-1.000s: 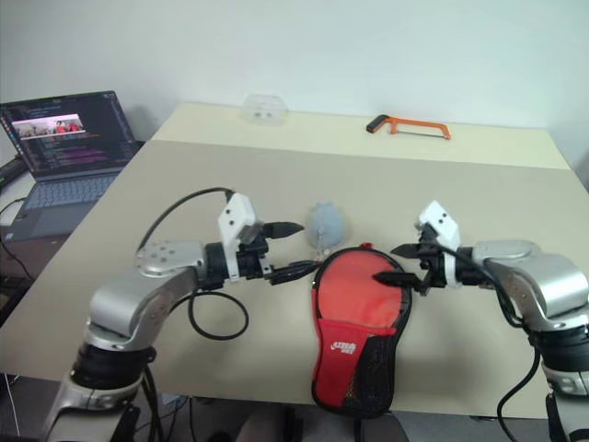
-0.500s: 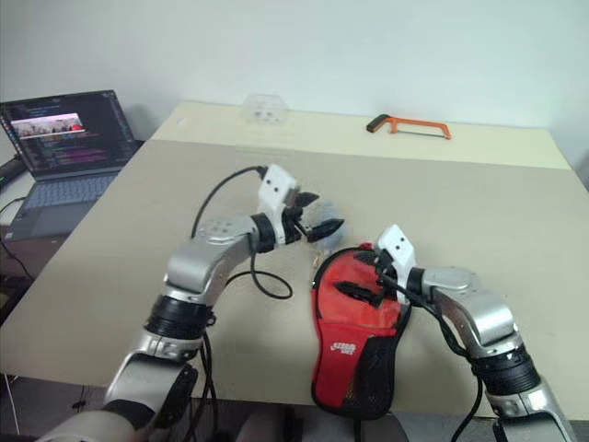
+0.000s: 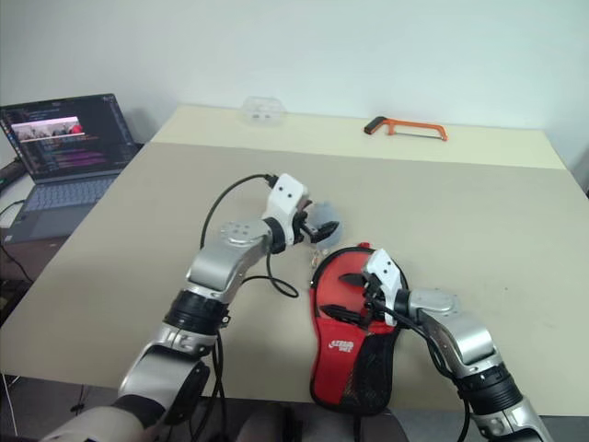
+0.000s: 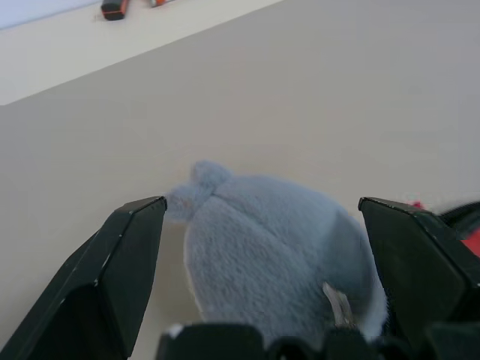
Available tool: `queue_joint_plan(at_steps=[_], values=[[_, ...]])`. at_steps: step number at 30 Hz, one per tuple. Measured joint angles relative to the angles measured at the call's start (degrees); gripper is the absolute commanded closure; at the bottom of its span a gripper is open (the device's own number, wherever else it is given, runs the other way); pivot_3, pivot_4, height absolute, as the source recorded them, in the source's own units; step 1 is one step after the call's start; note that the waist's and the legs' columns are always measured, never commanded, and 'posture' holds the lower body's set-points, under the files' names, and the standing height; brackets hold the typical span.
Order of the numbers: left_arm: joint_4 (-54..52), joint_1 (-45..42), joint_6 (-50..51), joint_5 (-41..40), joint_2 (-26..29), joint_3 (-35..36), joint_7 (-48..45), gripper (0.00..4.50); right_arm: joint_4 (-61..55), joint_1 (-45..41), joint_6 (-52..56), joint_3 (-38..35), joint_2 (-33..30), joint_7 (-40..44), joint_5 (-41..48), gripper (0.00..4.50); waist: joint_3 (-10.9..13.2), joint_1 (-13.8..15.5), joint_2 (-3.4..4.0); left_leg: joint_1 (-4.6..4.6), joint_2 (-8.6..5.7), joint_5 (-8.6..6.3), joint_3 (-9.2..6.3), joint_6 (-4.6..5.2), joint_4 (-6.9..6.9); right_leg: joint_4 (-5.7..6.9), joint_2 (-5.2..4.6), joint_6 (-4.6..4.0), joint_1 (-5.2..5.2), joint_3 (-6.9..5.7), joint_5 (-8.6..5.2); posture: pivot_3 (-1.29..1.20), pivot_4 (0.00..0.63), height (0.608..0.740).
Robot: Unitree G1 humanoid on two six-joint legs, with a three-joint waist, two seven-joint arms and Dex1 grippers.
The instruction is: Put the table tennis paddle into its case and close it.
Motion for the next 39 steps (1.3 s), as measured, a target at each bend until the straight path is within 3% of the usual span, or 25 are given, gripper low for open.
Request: queue_joint_plan(at_steps=[10,13,21,25,33,39], values=[[8.3,-2.2,0.4,1.7,-3.9,-0.1,2.5,0.0,1.4,-0.7,-0.8,0.4,1.8,-0.2,-0.8,0.05,0.0,-0.1,-0.02,0.05,-0.01,0.03,0.0,-0.05,0.01,0.11,0.03,0.0,0.0,0.01,0.0,0.0,0.15,0.74],[9.7,-3.0,0.7,2.1,-4.5,-0.2,2.5,0.56,1.4,-0.7,-0.8,0.4,1.8,-0.2,-0.8,0.0,-0.1,-0.1,-0.02,0.05,-0.01,0.04,0.0,-0.07,0.01,0.12,0.03,0.0,0.0,0.01,0.0,0.0,0.15,0.74],[16.1,-7.2,-0.1,2.5,-5.8,-0.2,2.6,3.16,1.5,-0.8,0.3,-0.6,3.2,-1.7,-0.5,0.0,-0.1,-0.1,-0.02,0.09,-0.04,0.07,-0.02,-0.12,0.03,0.26,0.03,0.0,0.0,0.0,0.0,0.0,0.15,0.74],[20.1,-9.7,-2.6,3.9,-5.7,-1.8,1.4,3.9,1.9,-1.0,0.4,-0.6,3.3,-2.6,-1.0,0.0,-0.1,0.0,-0.04,0.12,-0.07,0.08,-0.05,-0.12,0.07,0.31,0.03,-0.01,0.05,-0.02,0.0,0.0,0.15,0.74],[45.4,-21.8,-23.7,12.6,-6.9,-7.0,2.9,4.07,3.7,-2.8,0.3,-0.1,3.6,-2.3,-2.6,0.0,0.0,-0.1,-0.07,0.12,-0.13,0.2,-0.05,-0.04,0.11,0.3,0.05,-0.01,0.05,-0.03,0.15,0.0,0.15,0.74],[57.7,-27.2,-37.3,19.2,-12.0,-9.3,7.9,4.09,3.2,-2.9,-0.2,0.7,3.2,-1.4,-3.0,0.0,0.0,0.0,-0.07,-0.08,-0.11,0.2,-0.01,-0.06,-0.04,0.05,0.05,0.0,-0.12,0.0,0.15,0.0,0.15,0.74]])
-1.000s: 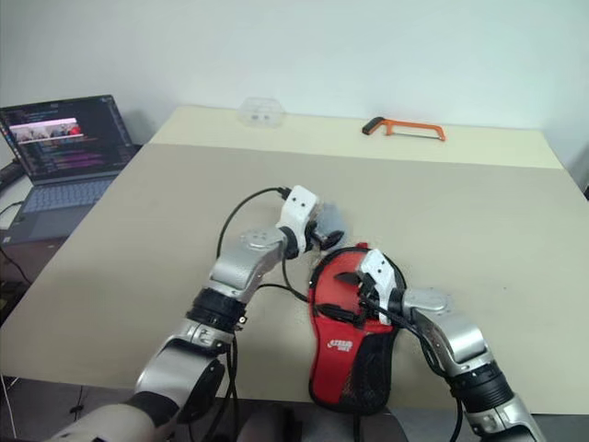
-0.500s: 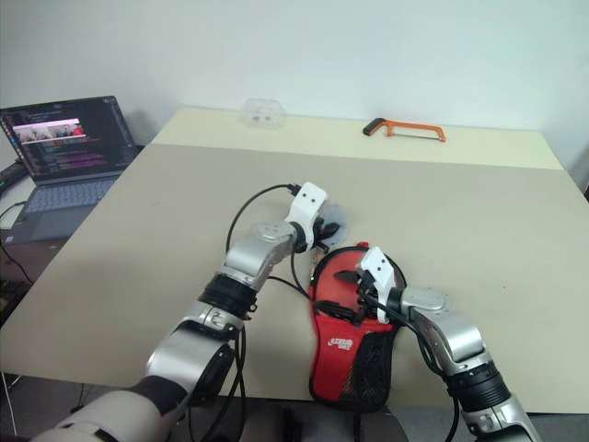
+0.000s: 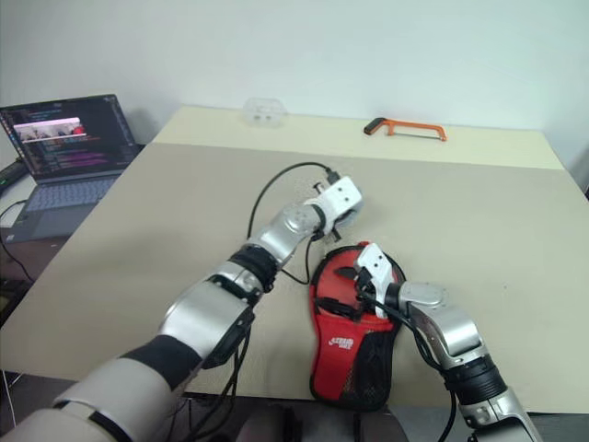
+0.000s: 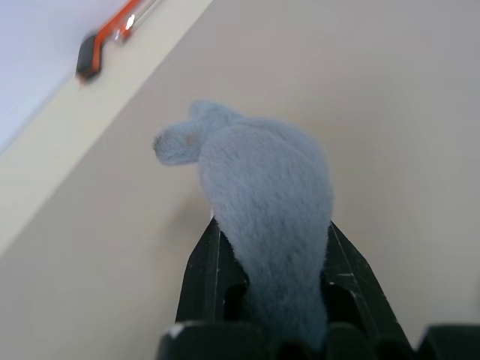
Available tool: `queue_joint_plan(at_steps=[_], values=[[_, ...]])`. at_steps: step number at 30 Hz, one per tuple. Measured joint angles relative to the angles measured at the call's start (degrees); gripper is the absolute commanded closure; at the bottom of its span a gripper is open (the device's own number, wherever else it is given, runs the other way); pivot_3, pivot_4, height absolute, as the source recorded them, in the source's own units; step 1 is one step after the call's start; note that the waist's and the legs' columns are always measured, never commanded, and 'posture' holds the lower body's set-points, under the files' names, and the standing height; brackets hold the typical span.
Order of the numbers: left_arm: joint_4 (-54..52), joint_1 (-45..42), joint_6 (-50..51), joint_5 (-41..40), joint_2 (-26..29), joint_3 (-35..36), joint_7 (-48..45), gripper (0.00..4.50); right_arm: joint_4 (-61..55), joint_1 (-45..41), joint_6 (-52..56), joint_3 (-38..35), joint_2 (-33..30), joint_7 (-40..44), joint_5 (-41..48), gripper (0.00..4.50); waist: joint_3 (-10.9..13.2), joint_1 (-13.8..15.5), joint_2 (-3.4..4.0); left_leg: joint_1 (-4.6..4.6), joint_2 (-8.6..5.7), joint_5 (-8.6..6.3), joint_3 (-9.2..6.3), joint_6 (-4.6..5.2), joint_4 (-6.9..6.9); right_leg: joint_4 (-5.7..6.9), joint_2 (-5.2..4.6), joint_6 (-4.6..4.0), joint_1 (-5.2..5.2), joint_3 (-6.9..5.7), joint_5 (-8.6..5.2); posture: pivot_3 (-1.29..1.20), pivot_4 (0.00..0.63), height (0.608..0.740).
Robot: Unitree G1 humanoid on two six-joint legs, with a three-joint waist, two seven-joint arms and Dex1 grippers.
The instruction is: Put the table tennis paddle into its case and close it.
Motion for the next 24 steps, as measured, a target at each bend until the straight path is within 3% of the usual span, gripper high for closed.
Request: queue_joint_plan(at_steps=[13,24], values=[[5.7,-2.3,-9.6,10.4,-8.3,-4.2,6.1,4.09,-2.3,0.7,0.6,1.0,-0.3,0.1,-1.8,0.0,0.0,0.1,0.01,-0.05,0.0,0.01,0.02,-0.02,-0.1,-0.23,0.01,0.01,0.01,-0.01,-0.01,0.0,0.15,0.74],[5.7,-1.7,-15.7,11.9,-9.0,-4.3,-0.7,4.09,-2.4,0.7,0.6,1.8,0.7,-0.7,-2.0,0.0,0.0,0.3,0.02,-0.04,0.0,0.02,0.07,-0.03,-0.1,-0.24,0.02,0.0,0.02,-0.03,-0.01,0.0,0.15,0.74]])
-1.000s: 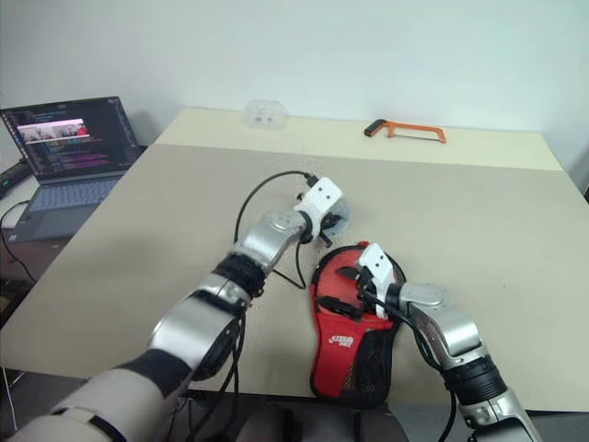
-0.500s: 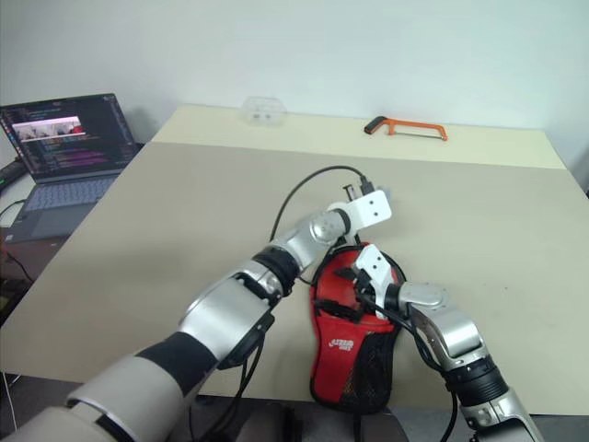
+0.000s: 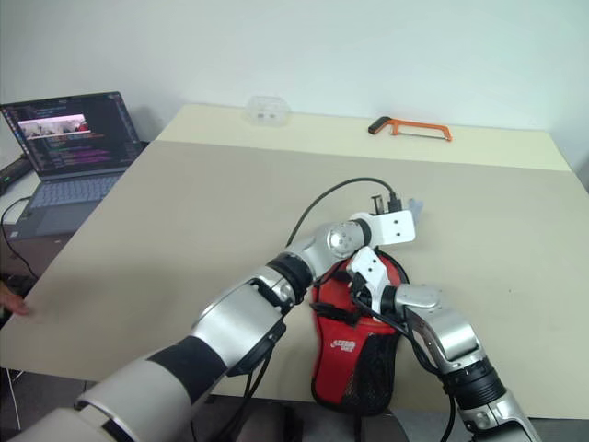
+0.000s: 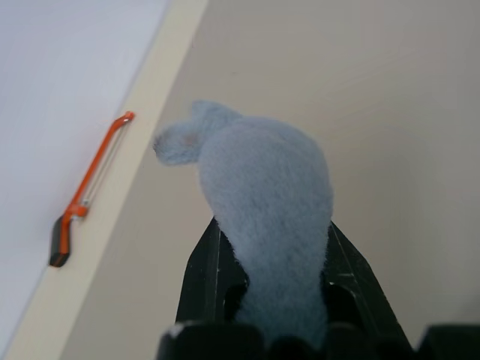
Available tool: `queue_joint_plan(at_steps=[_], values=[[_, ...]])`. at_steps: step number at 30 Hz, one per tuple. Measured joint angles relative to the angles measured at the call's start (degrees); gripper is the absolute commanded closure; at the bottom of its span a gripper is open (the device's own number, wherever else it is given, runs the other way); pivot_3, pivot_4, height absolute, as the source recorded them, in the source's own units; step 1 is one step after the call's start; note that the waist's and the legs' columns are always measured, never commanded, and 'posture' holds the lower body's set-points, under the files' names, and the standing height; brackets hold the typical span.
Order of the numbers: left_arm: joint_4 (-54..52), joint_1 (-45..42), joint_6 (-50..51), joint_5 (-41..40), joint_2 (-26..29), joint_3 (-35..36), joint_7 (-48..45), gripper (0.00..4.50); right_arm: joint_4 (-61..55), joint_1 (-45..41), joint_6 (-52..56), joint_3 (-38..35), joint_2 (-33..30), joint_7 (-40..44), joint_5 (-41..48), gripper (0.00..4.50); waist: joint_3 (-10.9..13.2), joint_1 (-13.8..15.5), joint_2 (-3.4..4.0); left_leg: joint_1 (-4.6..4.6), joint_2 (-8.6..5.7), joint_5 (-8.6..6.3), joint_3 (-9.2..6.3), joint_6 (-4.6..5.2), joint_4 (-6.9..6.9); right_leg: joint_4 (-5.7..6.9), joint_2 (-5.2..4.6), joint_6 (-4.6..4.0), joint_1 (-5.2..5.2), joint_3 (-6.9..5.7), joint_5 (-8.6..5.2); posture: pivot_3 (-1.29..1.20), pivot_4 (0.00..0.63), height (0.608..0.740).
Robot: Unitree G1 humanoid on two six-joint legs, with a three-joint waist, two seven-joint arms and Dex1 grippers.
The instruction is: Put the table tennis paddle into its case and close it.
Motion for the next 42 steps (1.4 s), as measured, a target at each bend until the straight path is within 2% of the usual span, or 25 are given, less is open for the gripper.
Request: queue_joint_plan(at_steps=[3,7,14,19,25,28,32,36,42], values=[[-0.4,1.8,0.2,-0.1,0.2,0.0,-5.6,4.09,0.2,-0.1,-0.2,0.4,0.4,-0.3,-0.1,0.0,0.0,-0.1,0.04,0.02,0.01,0.0,0.03,-0.01,0.0,0.0,0.01,0.0,0.01,0.01,0.0,0.0,0.15,0.74],[-2.4,2.9,1.9,-2.1,0.5,1.6,-12.4,2.66,0.9,-0.2,-0.7,0.6,0.5,-0.3,-0.2,0.0,-0.2,-0.2,0.1,0.08,0.02,-0.01,0.03,0.01,0.0,-0.02,0.02,0.0,0.1,-0.02,0.0,0.0,0.15,0.74],[-3.7,3.1,3.9,-2.8,1.7,2.9,-13.5,0.02,3.2,-1.5,-2.0,1.0,0.6,0.8,-0.3,0.0,-0.3,-0.4,0.1,0.15,0.03,-0.02,-0.05,0.04,0.01,0.06,0.07,0.0,0.14,0.0,0.0,0.0,0.15,0.74],[-4.3,2.7,3.7,-4.8,3.2,4.3,-19.1,0.02,4.4,-2.6,-3.0,1.4,0.1,2.3,-0.5,0.0,-0.3,-0.4,0.1,0.14,0.04,-0.02,-0.03,0.03,0.01,0.06,0.08,-0.01,0.12,0.0,0.0,0.0,0.15,0.74],[-9.9,2.1,5.3,-8.0,7.4,4.7,-34.5,0.02,5.2,-3.2,-3.8,2.6,0.0,4.3,-0.6,0.0,-0.3,-0.4,0.13,0.05,0.07,0.0,-0.02,0.01,0.01,0.07,0.1,-0.02,0.02,0.0,-0.01,0.0,0.15,0.74],[-18.5,2.8,8.1,-11.6,12.1,6.5,-41.8,0.02,5.1,-3.2,-4.0,2.5,-0.9,5.1,-0.3,0.0,-0.3,-0.4,0.17,0.04,0.1,0.01,-0.03,-0.02,0.0,0.07,0.09,-0.02,-0.01,0.04,-0.01,0.0,0.15,0.74],[-30.3,6.6,12.4,-14.8,18.6,8.4,-45.3,0.02,4.6,-3.0,-3.8,1.5,-3.0,6.5,0.1,0.0,-0.3,-0.4,0.2,0.09,0.13,0.0,-0.05,0.0,0.02,0.08,0.09,-0.02,0.06,0.03,-0.01,0.0,0.15,0.74],[-44.1,14.4,24.8,-24.6,23.5,14.9,-48.5,0.02,1.9,-2.6,-3.0,1.6,-6.8,8.9,0.2,0.0,-0.3,-0.4,0.23,0.01,0.17,0.0,-0.06,0.0,0.05,0.11,0.04,-0.02,-0.02,0.01,-0.01,0.0,0.15,0.74],[-66.3,26.8,44.8,-42.3,37.7,26.4,-55.5,0.02,-8.0,-1.7,4.4,-2.2,-15.7,13.3,5.1,0.0,-0.1,-0.6,0.39,0.04,0.25,0.0,-0.13,-0.01,0.02,0.27,0.03,-0.12,-0.07,-0.02,-0.1,0.0,0.15,0.74]])
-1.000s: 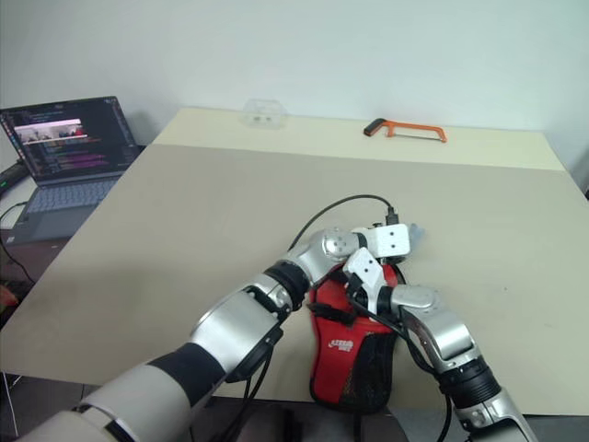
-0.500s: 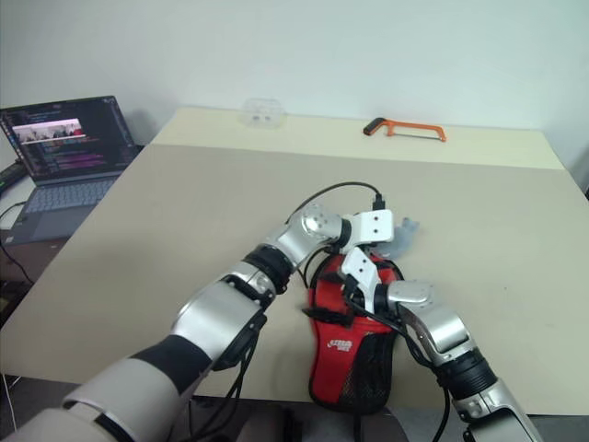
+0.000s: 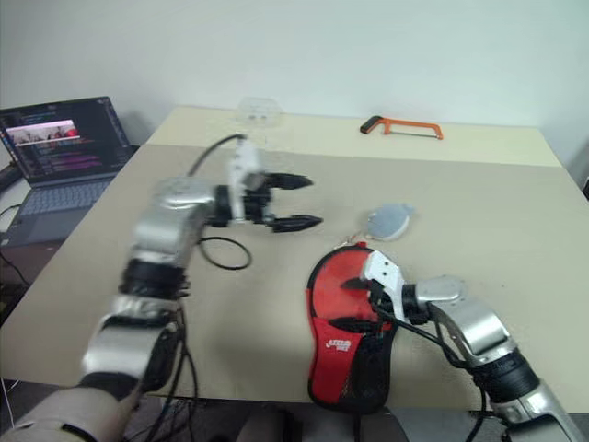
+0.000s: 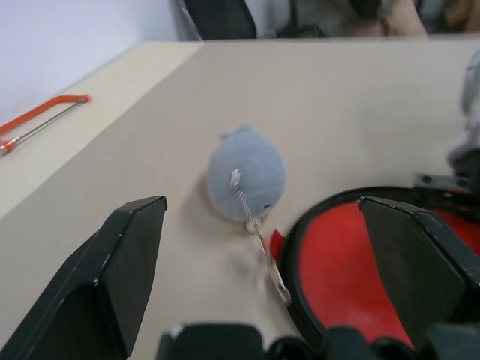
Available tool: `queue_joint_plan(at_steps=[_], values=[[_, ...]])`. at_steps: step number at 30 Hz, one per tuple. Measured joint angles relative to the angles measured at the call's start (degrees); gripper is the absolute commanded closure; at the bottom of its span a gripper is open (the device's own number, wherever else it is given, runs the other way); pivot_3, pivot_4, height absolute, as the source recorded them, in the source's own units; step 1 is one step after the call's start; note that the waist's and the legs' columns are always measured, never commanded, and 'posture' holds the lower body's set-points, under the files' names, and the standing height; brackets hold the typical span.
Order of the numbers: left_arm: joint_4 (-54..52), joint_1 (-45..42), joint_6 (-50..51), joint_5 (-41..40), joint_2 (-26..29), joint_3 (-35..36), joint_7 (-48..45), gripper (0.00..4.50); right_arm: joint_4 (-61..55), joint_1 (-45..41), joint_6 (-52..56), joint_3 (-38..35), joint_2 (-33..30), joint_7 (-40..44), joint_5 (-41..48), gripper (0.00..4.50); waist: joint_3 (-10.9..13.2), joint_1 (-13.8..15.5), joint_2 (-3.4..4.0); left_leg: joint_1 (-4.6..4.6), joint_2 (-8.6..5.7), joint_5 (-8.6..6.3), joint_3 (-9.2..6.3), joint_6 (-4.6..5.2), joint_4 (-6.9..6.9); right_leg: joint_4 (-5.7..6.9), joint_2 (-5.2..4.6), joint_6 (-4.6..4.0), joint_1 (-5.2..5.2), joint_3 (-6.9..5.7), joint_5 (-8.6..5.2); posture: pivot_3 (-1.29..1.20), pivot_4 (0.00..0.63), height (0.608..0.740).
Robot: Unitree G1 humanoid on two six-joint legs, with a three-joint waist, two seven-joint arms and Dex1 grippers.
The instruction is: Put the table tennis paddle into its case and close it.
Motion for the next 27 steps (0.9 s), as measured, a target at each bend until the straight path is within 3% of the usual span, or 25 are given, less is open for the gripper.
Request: queue_joint_plan(at_steps=[5,10,15,27], values=[[-14.6,10.2,10.7,-8.5,3.0,0.7,0.2,0.02,-6.8,-2.8,5.6,-11.3,-6.1,2.4,9.9,0.0,0.0,0.7,-0.07,0.01,-0.01,-0.02,-0.19,0.06,0.09,-0.06,-0.28,0.06,0.24,-0.14,-0.03,0.0,0.15,0.74],[-19.0,14.1,12.2,-6.9,-5.2,-7.2,10.5,0.02,-3.1,-11.7,5.6,-15.9,-7.5,-0.2,10.3,0.0,0.0,0.8,-0.1,0.06,-0.16,-0.03,-0.19,0.12,0.16,0.04,-0.26,0.09,0.28,-0.09,0.01,0.0,0.15,0.74],[-15.3,15.3,8.2,-1.1,-12.4,-13.4,20.4,0.02,6.1,-15.8,-2.0,-10.1,-10.8,0.1,0.1,0.0,0.0,0.5,-0.09,0.03,-0.19,-0.03,0.01,0.11,0.09,0.0,-0.12,0.07,0.1,0.06,0.0,0.0,0.15,0.74],[-3.8,17.6,-3.7,8.4,-18.5,-21.8,28.3,0.02,33.8,-26.6,-24.5,4.3,-9.8,7.6,-20.6,0.0,0.0,0.2,0.01,0.08,-0.16,-0.02,0.14,0.1,0.03,-0.11,-0.19,0.05,0.1,0.13,0.0,0.0,0.15,0.74]])
